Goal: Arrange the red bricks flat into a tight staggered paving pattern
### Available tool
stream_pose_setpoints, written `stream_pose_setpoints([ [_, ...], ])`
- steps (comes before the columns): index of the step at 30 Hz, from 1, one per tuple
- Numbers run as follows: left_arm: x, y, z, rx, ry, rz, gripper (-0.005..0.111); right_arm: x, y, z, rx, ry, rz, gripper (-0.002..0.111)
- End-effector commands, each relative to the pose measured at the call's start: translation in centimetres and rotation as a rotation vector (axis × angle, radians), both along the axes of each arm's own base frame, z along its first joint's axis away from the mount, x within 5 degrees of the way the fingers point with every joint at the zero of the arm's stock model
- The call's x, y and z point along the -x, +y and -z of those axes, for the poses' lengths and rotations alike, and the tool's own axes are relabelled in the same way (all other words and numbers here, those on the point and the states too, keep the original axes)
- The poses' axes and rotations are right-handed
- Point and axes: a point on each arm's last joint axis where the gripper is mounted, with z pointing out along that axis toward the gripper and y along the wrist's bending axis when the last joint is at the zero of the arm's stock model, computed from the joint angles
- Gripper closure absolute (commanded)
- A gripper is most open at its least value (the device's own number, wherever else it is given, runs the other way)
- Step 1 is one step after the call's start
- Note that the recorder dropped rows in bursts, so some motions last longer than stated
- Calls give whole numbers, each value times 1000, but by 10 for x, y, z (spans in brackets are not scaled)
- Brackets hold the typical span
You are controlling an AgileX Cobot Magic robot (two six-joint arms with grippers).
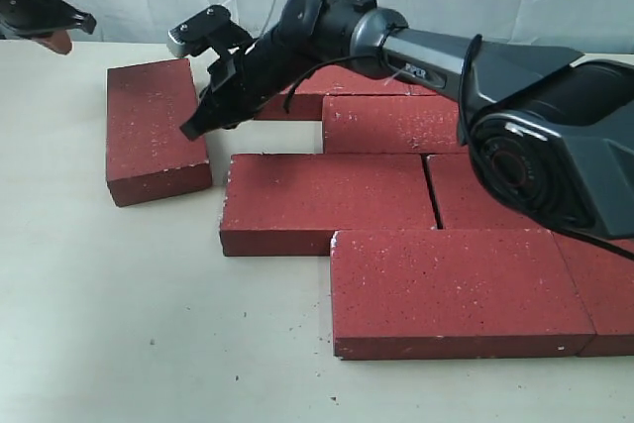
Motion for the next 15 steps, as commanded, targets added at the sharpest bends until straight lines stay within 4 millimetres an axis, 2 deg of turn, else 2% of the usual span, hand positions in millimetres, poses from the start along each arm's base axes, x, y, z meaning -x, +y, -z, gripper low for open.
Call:
stream_pose_setpoints([
  [1, 1, -3, -11, 70, -40, 53, 107, 19, -5, -51, -10, 42, -110, 109],
  [4, -7, -22, -14, 197, -138, 128, 107, 37, -2, -53, 5, 144, -211, 109],
  [6, -13, -33, -12, 232, -186, 116, 107, 49, 7, -44, 35, 175, -295, 109],
  [10, -20, -54, 7, 141, -184, 126, 107, 69, 29, -20, 128, 148, -406, 109],
  [13, -23, -68, 27, 63, -153, 148, 107, 77, 41, -5, 209, 82, -431, 109],
  [15, -26, -71, 37, 23, -155, 123, 107, 79, 45, 0, 242, 42, -439, 109],
])
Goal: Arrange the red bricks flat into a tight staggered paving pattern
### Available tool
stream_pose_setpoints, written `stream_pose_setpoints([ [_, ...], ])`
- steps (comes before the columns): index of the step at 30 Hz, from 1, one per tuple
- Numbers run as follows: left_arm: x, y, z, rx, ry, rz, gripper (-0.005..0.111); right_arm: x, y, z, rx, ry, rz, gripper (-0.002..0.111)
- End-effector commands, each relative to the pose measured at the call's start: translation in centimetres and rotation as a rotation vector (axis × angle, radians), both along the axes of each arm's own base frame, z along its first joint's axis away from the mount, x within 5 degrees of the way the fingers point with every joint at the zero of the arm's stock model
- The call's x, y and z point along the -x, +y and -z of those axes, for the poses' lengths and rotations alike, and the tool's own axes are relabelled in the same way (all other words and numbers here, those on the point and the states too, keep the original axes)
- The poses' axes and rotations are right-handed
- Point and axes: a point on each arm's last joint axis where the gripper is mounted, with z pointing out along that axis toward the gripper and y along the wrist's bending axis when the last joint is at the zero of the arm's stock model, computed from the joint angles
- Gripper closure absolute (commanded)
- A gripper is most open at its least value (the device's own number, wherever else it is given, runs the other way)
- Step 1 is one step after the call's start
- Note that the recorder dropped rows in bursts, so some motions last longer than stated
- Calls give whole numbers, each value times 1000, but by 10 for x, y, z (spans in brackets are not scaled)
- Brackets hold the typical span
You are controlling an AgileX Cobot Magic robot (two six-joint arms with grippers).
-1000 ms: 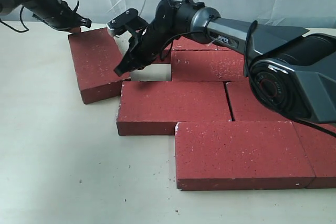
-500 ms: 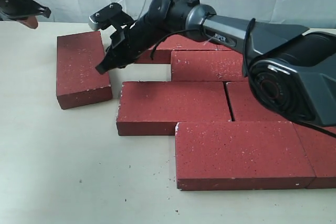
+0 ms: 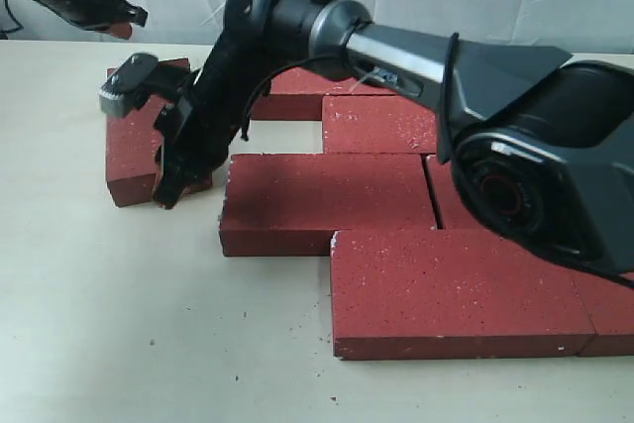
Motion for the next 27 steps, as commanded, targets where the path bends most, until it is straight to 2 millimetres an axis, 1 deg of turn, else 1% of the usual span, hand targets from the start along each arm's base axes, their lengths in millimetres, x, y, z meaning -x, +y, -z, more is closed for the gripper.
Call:
stream_pose_setpoints([
  [1, -6, -10, 23, -82, -4, -47, 107, 5, 9, 13, 64, -105, -42, 109],
  [4, -8, -11, 25, -80, -22, -59, 107, 7, 13, 20, 77, -120, -49, 109],
  [9, -9, -11, 28, -80, -18, -59, 107, -2, 17, 32, 53, -177, 1, 109],
  [15, -7, -10, 36, -79, 17, -57, 107, -13, 16, 33, 69, -273, 67, 109],
  [23, -3, -10, 39, -81, 68, -44, 107, -16, 15, 33, 78, -293, 99, 109],
  [27, -1, -10, 40, -96, 94, -30, 107, -18, 14, 33, 88, -331, 97, 109],
])
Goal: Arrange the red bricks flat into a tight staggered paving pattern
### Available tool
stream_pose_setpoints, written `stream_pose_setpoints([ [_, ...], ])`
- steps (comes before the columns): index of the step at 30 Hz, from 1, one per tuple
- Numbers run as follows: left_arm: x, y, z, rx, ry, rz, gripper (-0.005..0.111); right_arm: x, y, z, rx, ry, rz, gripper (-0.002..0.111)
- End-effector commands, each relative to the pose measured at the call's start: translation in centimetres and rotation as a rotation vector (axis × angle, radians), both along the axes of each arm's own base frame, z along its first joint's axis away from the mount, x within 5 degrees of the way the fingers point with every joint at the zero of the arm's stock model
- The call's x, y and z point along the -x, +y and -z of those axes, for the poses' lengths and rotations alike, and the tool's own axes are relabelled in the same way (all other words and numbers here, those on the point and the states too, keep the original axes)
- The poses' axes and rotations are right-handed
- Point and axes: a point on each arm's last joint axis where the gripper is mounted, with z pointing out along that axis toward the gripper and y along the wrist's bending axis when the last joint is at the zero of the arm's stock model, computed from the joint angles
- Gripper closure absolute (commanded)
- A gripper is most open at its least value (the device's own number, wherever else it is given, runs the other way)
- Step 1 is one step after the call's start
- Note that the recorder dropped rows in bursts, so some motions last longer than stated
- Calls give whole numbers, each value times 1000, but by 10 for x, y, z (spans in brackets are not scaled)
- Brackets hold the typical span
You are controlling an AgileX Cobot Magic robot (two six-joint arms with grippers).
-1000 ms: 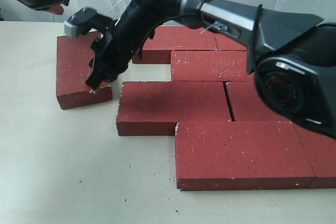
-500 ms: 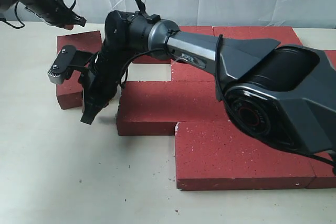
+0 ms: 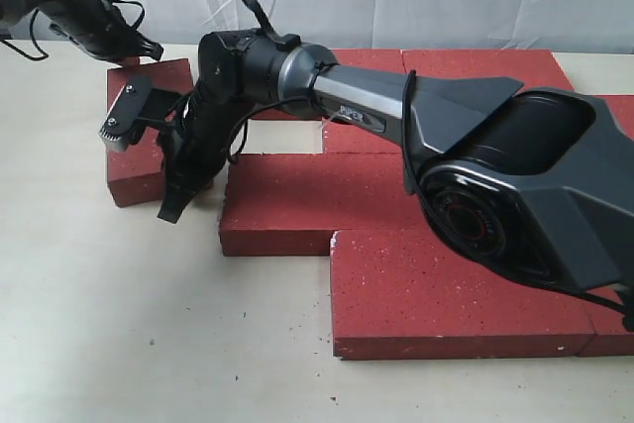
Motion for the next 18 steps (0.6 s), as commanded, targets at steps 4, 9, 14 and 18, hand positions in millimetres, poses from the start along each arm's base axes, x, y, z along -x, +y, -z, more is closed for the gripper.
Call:
stream_pose_setpoints([
  [4, 5, 4, 3, -56, 61, 19, 107, -7, 0, -5, -18, -71, 35, 109],
  [9, 10, 11, 1, -86, 115, 22, 107, -15, -1, -6, -22, -131, 113, 109],
  [14, 18, 27, -10, -82, 171, 4, 107, -22, -9, -18, 30, -208, 171, 109],
  [18, 26, 38, -23, -77, 223, -5, 107, -25, -13, -30, 31, -237, 194, 109],
])
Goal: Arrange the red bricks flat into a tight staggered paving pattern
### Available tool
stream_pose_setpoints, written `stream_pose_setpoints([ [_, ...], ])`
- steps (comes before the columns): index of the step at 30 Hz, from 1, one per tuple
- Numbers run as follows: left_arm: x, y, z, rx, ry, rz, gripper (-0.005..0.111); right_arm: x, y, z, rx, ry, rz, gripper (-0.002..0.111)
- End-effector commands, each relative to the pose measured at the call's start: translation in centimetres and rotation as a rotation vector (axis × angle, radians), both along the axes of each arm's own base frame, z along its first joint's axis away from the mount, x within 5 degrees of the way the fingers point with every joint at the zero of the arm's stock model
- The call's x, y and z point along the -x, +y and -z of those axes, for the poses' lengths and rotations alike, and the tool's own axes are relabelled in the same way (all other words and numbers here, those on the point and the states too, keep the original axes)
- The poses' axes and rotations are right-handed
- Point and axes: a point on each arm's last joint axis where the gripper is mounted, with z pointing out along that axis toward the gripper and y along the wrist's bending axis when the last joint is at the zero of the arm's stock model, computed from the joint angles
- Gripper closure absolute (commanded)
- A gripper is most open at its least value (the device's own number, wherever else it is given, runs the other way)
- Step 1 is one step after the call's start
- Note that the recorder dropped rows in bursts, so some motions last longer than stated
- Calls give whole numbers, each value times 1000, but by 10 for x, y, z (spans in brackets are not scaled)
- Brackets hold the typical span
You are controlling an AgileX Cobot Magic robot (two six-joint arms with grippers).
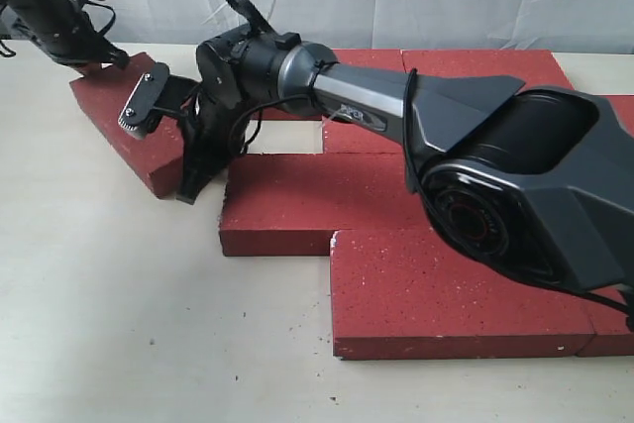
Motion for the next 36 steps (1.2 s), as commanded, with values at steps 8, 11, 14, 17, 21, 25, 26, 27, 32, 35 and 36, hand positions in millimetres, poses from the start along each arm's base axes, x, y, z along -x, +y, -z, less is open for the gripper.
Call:
stream_pose_setpoints([
  [8, 18, 14, -20, 48, 125, -84, 107, -30, -26, -30, -102, -66, 170, 109],
  [11, 19, 14, -22, 52, 131, -120, 107, -38, -35, -30, -115, -49, 235, 109],
  [14, 21, 14, -25, 54, 133, -133, 107, -42, -44, -28, -98, -23, 262, 109],
  [17, 25, 15, -26, 52, 147, -141, 107, -44, -48, -28, -93, -5, 286, 109],
  [21, 31, 15, -23, 39, 180, -144, 107, -43, -51, -26, -64, 5, 292, 109],
  [25, 36, 16, -41, 22, 159, -145, 107, -39, -57, -33, -16, 39, 299, 109],
  [26, 38, 16, -47, 22, 153, -148, 107, -38, -58, -36, -8, 47, 302, 109],
  [27, 41, 16, -55, 23, 143, -150, 107, -38, -62, -41, 0, 54, 308, 109],
  [32, 58, 14, -79, 24, 139, -149, 107, -40, -80, -67, -8, 76, 381, 109],
  [35, 75, 10, -77, 45, 195, -126, 107, -44, -91, -72, 6, 88, 402, 109],
  [36, 83, 9, -80, 50, 207, -114, 107, -44, -93, -72, 12, 88, 396, 109],
])
